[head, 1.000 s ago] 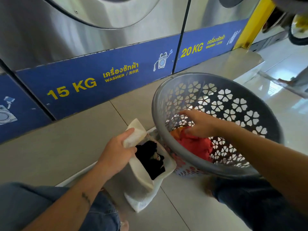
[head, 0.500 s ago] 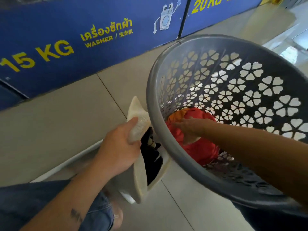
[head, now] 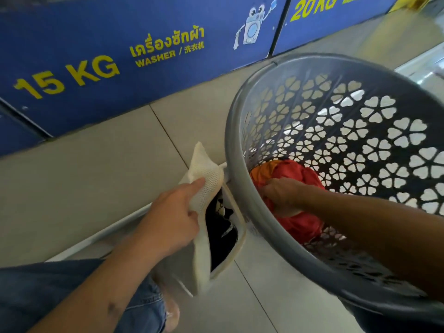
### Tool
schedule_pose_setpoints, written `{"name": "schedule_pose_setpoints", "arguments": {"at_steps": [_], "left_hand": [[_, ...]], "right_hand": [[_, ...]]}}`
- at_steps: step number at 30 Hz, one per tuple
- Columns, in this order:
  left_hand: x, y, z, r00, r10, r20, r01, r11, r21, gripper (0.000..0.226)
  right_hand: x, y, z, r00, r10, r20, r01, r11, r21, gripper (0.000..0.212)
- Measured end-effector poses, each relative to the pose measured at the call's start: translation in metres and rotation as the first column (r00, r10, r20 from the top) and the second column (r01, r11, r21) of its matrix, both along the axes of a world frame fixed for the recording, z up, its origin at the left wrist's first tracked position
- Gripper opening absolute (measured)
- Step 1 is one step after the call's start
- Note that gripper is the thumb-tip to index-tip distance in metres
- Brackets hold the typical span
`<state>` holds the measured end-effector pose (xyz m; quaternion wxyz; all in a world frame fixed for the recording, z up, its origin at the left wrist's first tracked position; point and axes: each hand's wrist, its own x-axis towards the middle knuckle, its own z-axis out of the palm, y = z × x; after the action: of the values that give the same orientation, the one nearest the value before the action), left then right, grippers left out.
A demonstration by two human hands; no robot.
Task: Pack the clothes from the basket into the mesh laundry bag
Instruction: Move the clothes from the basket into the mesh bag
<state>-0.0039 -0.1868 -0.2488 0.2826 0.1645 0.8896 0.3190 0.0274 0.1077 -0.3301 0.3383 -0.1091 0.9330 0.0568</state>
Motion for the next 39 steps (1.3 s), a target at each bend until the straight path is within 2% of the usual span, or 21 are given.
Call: {"name": "schedule_pose_setpoints", "arguments": {"at_steps": [3,7,12,15,18,20,22,24,26,27,28,29,30,32,33,34,35,37,38,39], "left_hand": [[0.004,-0.001,0.012,1.000,-0.005,0.010,0.005,1.000,0.021,0.067],[0.016,-0.003,0.035,1.000,-0.021,-0.016,0.022,0.996,0.092,0.058],[0.036,-0.010,0.065,0.997,0.070,-0.014,-0.065,0.972,0.224,0.053],[0.044,-0.018,0.081,0.984,0.165,0.064,-0.177,0.924,0.339,0.053],[0.051,-0.022,0.099,0.975,0.214,0.064,-0.220,0.874,0.433,0.058],[0.053,-0.025,0.114,0.966,0.248,0.079,-0.253,0.822,0.510,0.062],[0.054,-0.031,0.130,0.960,0.247,0.128,-0.275,0.772,0.572,0.063],[0.050,-0.037,0.141,0.961,0.230,0.154,-0.275,0.732,0.623,0.061],[0.050,-0.041,0.147,0.966,0.194,0.172,-0.259,0.699,0.667,0.064],[0.050,-0.042,0.151,0.970,0.170,0.176,-0.245,0.687,0.684,0.065],[0.049,-0.042,0.153,0.971,0.155,0.181,-0.238,0.675,0.699,0.065],[0.047,-0.043,0.155,0.973,0.137,0.187,-0.230,0.661,0.714,0.065],[0.045,-0.044,0.157,0.972,0.124,0.202,-0.233,0.643,0.729,0.064],[0.043,-0.047,0.160,0.967,0.098,0.235,-0.245,0.606,0.757,0.064],[0.041,-0.048,0.160,0.966,0.092,0.242,-0.248,0.597,0.763,0.065],[0.040,-0.048,0.159,0.963,0.095,0.251,-0.257,0.595,0.762,0.064],[0.040,-0.049,0.159,0.961,0.093,0.260,-0.263,0.591,0.762,0.064],[0.042,-0.048,0.157,0.955,0.085,0.283,-0.277,0.589,0.759,0.064],[0.043,-0.047,0.156,0.954,0.082,0.290,-0.280,0.593,0.755,0.064],[0.044,-0.046,0.155,0.954,0.077,0.289,-0.276,0.597,0.753,0.063]], "right_hand": [[0.011,0.001,0.045,0.991,-0.049,-0.128,0.033,0.992,-0.121,0.053],[0.044,-0.011,0.116,0.938,-0.243,-0.246,0.172,0.945,-0.278,0.051],[0.090,-0.037,0.184,0.822,-0.417,-0.386,0.248,0.875,-0.416,0.017],[0.107,-0.055,0.208,0.726,-0.445,-0.525,0.205,0.868,-0.452,0.021],[0.115,-0.071,0.232,0.630,-0.481,-0.610,0.159,0.848,-0.505,0.023],[0.118,-0.084,0.248,0.535,-0.514,-0.671,0.102,0.827,-0.552,0.021],[0.122,-0.099,0.263,0.416,-0.601,-0.682,0.004,0.752,-0.660,0.015],[0.126,-0.116,0.274,0.361,-0.720,-0.593,-0.113,0.597,-0.794,0.013],[0.128,-0.134,0.280,0.375,-0.814,-0.444,-0.157,0.417,-0.895,0.021],[0.126,-0.141,0.279,0.379,-0.833,-0.404,-0.169,0.367,-0.915,0.023],[0.123,-0.146,0.276,0.384,-0.832,-0.400,-0.170,0.363,-0.916,0.023],[0.121,-0.149,0.271,0.423,-0.803,-0.419,-0.132,0.403,-0.906,0.021],[0.117,-0.150,0.266,0.517,-0.736,-0.437,-0.062,0.477,-0.877,0.021],[0.114,-0.150,0.254,0.772,-0.505,-0.386,0.043,0.648,-0.761,0.036],[0.114,-0.149,0.250,0.845,-0.421,-0.330,0.048,0.674,-0.738,0.041],[0.113,-0.147,0.249,0.863,-0.400,-0.309,0.036,0.659,-0.751,0.045],[0.112,-0.146,0.250,0.840,-0.436,-0.323,0.020,0.620,-0.785,0.047],[0.107,-0.139,0.249,0.738,-0.581,-0.344,0.038,0.545,-0.837,0.046],[0.103,-0.136,0.246,0.700,-0.621,-0.353,0.069,0.551,-0.832,0.045],[0.100,-0.134,0.242,0.675,-0.625,-0.393,0.093,0.600,-0.794,0.044]]}}
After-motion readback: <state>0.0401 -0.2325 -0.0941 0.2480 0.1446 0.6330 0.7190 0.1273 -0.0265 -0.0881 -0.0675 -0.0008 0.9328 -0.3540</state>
